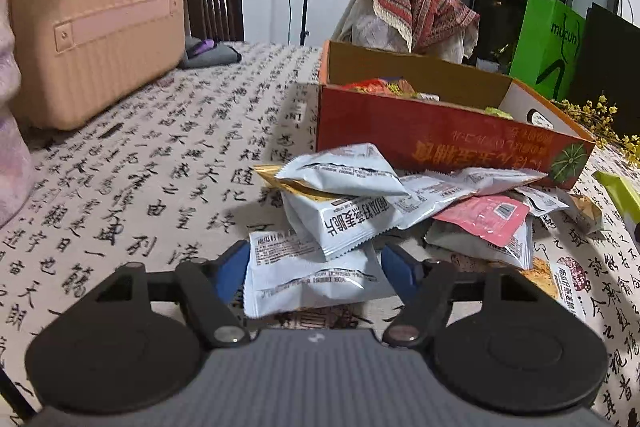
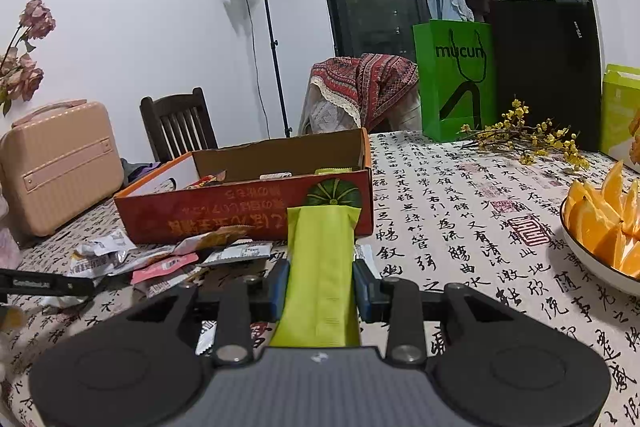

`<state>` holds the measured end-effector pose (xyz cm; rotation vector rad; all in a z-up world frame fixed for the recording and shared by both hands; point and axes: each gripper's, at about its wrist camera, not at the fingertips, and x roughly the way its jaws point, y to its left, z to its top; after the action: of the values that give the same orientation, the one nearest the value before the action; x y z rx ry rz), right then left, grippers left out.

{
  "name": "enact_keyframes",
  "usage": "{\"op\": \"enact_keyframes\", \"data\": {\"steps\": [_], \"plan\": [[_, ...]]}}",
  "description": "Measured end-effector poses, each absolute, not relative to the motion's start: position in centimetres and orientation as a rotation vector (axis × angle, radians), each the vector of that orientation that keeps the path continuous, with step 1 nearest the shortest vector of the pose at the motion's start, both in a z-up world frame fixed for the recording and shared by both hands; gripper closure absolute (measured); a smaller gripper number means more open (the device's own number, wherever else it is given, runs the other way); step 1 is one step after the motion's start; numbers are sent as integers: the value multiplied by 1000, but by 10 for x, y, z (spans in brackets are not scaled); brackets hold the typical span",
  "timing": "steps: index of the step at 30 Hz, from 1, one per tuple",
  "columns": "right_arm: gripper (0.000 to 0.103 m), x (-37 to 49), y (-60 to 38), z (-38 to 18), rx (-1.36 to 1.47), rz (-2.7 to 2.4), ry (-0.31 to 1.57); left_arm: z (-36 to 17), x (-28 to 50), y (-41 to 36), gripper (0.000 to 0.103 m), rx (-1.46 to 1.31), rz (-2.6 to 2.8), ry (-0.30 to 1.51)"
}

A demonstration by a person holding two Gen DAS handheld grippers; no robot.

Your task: Organize snacks

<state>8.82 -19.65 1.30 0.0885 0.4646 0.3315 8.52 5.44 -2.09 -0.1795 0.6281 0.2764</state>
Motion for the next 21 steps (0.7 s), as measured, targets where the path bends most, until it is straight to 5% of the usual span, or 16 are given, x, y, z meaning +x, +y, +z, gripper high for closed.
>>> {"op": "enact_keyframes", "data": {"steps": [2, 6, 7, 10, 21], "plan": [[70, 87, -197, 13, 88, 333, 463, -18, 81, 54, 55, -187, 265, 619], [70, 84, -196, 14, 86, 333, 459, -9, 74, 47, 56, -176, 223, 583], [70, 84, -196, 15, 85, 332, 458, -8, 73, 45, 54, -166, 220, 581], [70, 83, -196, 15, 85, 336, 456, -9, 74, 41, 17, -148, 234, 594], [70, 81, -194, 13, 93, 353, 466, -36, 100, 23, 3, -91, 275, 716]]}}
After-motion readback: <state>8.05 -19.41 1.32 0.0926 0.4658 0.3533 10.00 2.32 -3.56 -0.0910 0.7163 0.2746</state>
